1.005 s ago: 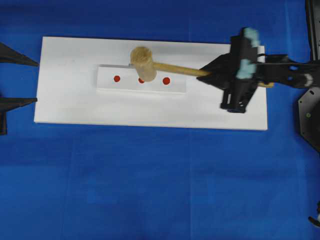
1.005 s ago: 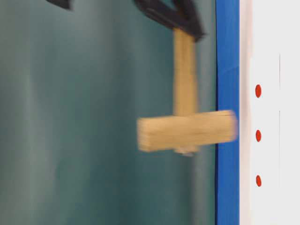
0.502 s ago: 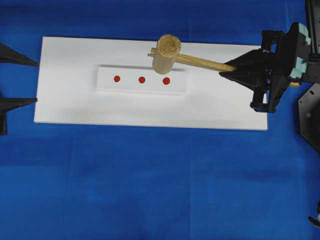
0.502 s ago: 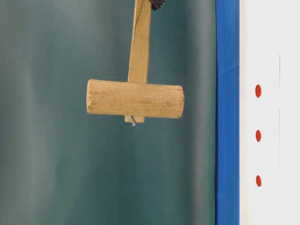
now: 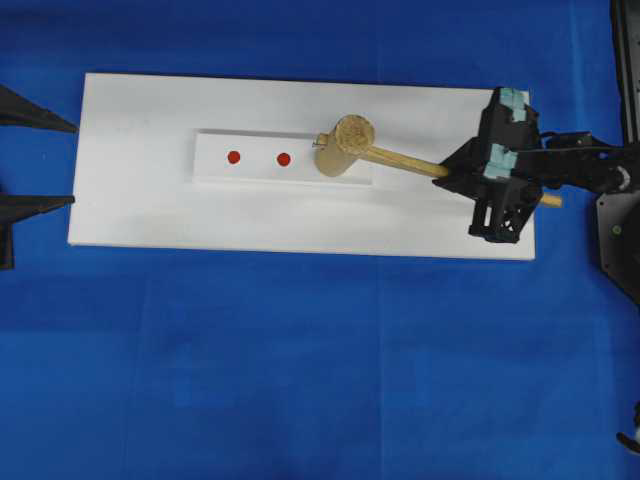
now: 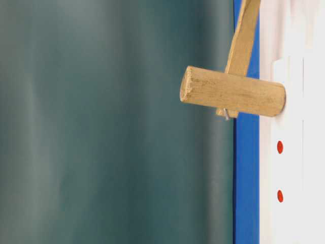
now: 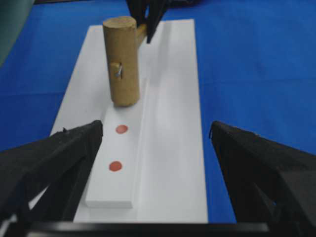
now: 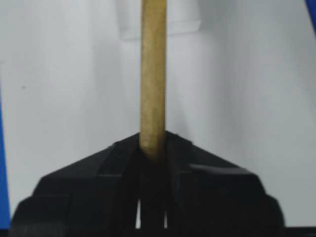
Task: Hit the mark with a hammer.
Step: 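Swing the mallet head across the dots, striking them with the right gripper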
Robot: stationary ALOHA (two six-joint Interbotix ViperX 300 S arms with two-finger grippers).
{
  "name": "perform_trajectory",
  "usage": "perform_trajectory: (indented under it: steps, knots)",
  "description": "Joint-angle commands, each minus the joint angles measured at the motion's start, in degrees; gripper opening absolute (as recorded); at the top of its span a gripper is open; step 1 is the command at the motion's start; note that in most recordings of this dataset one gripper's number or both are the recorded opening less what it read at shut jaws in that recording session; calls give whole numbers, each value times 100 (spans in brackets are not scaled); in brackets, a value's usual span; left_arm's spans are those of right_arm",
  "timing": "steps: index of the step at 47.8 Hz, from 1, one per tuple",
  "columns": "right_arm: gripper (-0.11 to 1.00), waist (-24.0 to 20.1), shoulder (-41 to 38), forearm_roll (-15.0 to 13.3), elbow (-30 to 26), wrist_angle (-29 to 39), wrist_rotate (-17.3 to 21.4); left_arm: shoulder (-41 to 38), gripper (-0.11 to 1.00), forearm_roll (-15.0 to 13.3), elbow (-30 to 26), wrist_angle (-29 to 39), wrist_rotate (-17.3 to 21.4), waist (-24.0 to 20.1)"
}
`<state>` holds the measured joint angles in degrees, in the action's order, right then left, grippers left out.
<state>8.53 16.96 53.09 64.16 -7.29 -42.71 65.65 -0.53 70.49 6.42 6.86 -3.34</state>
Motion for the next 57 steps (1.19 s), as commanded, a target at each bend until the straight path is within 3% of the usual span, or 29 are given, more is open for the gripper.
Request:
perform_trajectory:
  steps: [1,27,42,57]
  knots:
    - [2,0,88,18,-185,-26,-53,-70,89,0,-53,-35,-9,-18]
    - [2,-18,1441,-343,-703,176,-97,-79,89,0,-62,-44,0,-18]
    - [2,-18,1178,-562,-1063,220,-105,-79,89,-9,-62,-44,0,-18]
    - [2,-149,141,-580,-1863,193,-105,-79,89,0,-62,-44,0,-18]
